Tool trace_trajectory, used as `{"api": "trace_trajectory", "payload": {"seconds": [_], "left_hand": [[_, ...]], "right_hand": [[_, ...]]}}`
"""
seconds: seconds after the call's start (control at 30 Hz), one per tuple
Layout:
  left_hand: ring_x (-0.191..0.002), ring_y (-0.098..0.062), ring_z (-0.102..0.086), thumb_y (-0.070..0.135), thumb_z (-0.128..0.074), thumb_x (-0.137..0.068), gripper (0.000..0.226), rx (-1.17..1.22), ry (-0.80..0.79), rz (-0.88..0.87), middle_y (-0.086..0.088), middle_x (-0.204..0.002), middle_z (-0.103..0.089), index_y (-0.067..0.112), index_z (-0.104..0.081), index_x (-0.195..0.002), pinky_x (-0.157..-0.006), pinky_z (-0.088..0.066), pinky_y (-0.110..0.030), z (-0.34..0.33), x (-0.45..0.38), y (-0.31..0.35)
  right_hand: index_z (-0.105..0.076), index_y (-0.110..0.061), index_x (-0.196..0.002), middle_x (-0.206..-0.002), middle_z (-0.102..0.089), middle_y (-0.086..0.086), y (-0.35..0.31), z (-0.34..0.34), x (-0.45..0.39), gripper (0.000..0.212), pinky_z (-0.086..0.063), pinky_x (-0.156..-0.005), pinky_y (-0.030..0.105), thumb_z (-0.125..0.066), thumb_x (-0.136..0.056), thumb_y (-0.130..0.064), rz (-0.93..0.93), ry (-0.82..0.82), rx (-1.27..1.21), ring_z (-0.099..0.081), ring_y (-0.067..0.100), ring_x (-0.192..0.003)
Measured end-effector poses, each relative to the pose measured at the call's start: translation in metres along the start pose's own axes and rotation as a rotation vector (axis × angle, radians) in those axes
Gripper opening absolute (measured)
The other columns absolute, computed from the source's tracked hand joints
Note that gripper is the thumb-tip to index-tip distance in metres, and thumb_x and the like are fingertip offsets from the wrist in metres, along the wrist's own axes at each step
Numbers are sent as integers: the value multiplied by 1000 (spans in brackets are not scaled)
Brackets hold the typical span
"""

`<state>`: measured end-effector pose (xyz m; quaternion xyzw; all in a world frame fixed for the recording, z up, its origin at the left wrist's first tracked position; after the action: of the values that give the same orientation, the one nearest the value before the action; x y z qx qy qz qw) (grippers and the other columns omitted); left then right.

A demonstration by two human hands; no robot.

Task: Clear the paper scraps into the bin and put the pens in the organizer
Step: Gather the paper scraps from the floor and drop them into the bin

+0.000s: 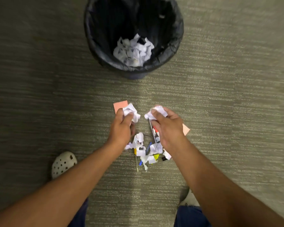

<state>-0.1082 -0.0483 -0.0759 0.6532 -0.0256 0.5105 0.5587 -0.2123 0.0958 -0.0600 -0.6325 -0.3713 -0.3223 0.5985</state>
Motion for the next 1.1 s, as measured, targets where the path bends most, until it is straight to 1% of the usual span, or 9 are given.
{"api": "trace_trajectory", "payload": {"seconds": [0.13,0.27,0.47,0.57,0.7,0.8,0.9,1.03,1.1], "left_hand": [[-47,-16,-64,18,-52,-109,9,437,37,110,-1,-56,-67,14,-59,-107,-52,-59,-32,10,3,91],[-54,-17,-65,18,-49,-110,23,516,82,165,-7,-70,-65,5,-62,-123,-49,-58,-29,10,-6,175],[-96,-31,-66,50,-30,-113,58,731,-188,323,-17,-107,-66,3,-62,-103,-73,-55,-38,-3,-7,240],[-127,-42,-64,55,-24,-112,69,784,-196,329,-26,-137,-61,-2,-46,-144,-100,-56,-51,0,0,249],[-159,-39,-28,53,-20,-113,74,834,-136,259,-24,-170,-27,3,-10,-167,-129,-25,-55,10,14,233],[-151,-34,-46,49,-22,-114,65,816,-101,228,-19,-163,-46,9,-27,-164,-126,-36,-53,19,24,195],[-123,-29,-70,41,-35,-113,46,615,-90,279,-13,-133,-74,13,-58,-143,-101,-58,-47,22,41,133],[-113,-27,-72,24,-54,-108,22,231,-74,401,-9,-123,-76,18,-69,-124,-95,-61,-44,22,57,31],[-112,-26,-69,21,-58,-107,15,52,-74,448,-7,-125,-73,22,-70,-116,-91,-61,-43,20,61,-19]], "right_hand": [[-73,-8,-114,-122,-73,15,-72,-59,38,25,-61,-98,39,-69,-93,6,22,-117,-89,-73,28,-113],[-70,-4,-107,-118,-71,17,-132,-107,43,21,-61,-97,39,-62,-96,11,39,-105,-113,-71,30,-109],[-51,1,-140,-146,-53,25,-173,-149,31,37,-58,-91,44,-56,-106,-11,0,-166,-32,-63,44,-124],[-50,1,-140,-145,-51,25,-181,-141,34,40,-60,-95,46,-57,-106,-18,-15,-115,22,-65,41,-115],[-58,0,-134,-134,-62,17,-166,-102,46,34,-63,-93,40,-60,-102,-14,-43,-109,-6,-70,31,-109],[-65,-2,-120,-120,-71,18,-137,-61,50,22,-65,-88,35,-61,-100,-11,-65,-111,-59,-75,29,-103],[-66,-2,-116,-112,-74,13,-89,-3,40,17,-65,-76,31,-62,-101,-8,-96,-32,10,-77,25,-95],[-72,-9,-91,-95,-65,11,-12,81,21,22,-58,-52,26,-54,-103,-7,-121,38,179,-69,21,-73],[-72,-13,-75,-94,-66,19,21,122,8,31,-55,-61,30,-57,-100,-3,-95,110,374,-67,31,-77]]}}
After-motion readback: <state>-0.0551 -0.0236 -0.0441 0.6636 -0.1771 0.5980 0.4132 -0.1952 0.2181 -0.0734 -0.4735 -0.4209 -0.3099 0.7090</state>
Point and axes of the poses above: each hand's wrist, its own x-axis away from the middle knuckle, its own z-axis out of the back of the hand, y = z × x, the point moved 7 cm from there along -x, towards the middle knuckle
